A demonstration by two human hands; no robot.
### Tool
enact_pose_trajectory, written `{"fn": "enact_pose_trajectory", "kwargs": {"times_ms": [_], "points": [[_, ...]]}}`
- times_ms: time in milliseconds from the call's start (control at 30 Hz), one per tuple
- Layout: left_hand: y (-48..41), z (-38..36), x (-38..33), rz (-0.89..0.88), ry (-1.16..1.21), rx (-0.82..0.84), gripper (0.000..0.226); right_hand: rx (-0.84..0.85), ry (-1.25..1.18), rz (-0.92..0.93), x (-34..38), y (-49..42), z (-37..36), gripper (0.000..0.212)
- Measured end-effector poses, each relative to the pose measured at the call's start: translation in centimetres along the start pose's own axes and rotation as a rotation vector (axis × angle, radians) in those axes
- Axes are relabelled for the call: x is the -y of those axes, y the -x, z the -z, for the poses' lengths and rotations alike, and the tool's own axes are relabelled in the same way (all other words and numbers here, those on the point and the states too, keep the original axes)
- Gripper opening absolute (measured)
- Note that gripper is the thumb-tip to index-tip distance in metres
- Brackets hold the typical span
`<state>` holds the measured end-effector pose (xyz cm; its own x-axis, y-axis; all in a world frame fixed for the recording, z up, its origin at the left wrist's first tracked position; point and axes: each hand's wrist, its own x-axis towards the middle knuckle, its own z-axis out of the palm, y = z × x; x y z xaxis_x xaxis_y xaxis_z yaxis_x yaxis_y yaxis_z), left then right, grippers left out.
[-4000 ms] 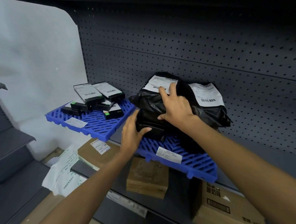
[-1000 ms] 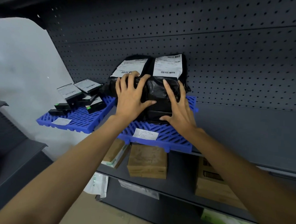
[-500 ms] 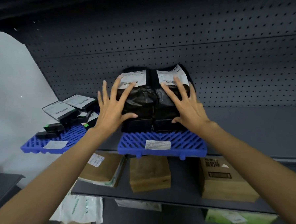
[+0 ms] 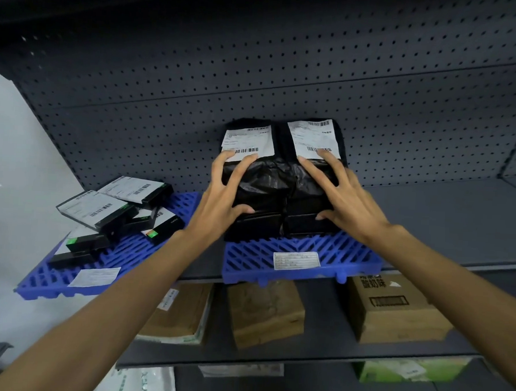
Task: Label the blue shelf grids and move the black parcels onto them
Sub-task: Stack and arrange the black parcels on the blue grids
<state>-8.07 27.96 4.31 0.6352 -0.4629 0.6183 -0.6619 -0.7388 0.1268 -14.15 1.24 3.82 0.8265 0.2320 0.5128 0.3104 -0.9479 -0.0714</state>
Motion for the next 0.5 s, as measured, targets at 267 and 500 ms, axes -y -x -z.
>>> {"fn": "enact_pose_trajectory", "kwargs": {"times_ms": [267, 500], "points": [[2.3, -1.4, 0.6, 0.073, 0.124, -0.079, 0.122, 0.020, 0.018, -0.004, 0.2, -0.2, 0.2, 0.129], [5.0, -4.8, 0.2, 0.234, 0.267, 0.069, 0.125, 0.012, -0.015, -0.037, 0.6, 0.1, 0.2, 0.129]]}}
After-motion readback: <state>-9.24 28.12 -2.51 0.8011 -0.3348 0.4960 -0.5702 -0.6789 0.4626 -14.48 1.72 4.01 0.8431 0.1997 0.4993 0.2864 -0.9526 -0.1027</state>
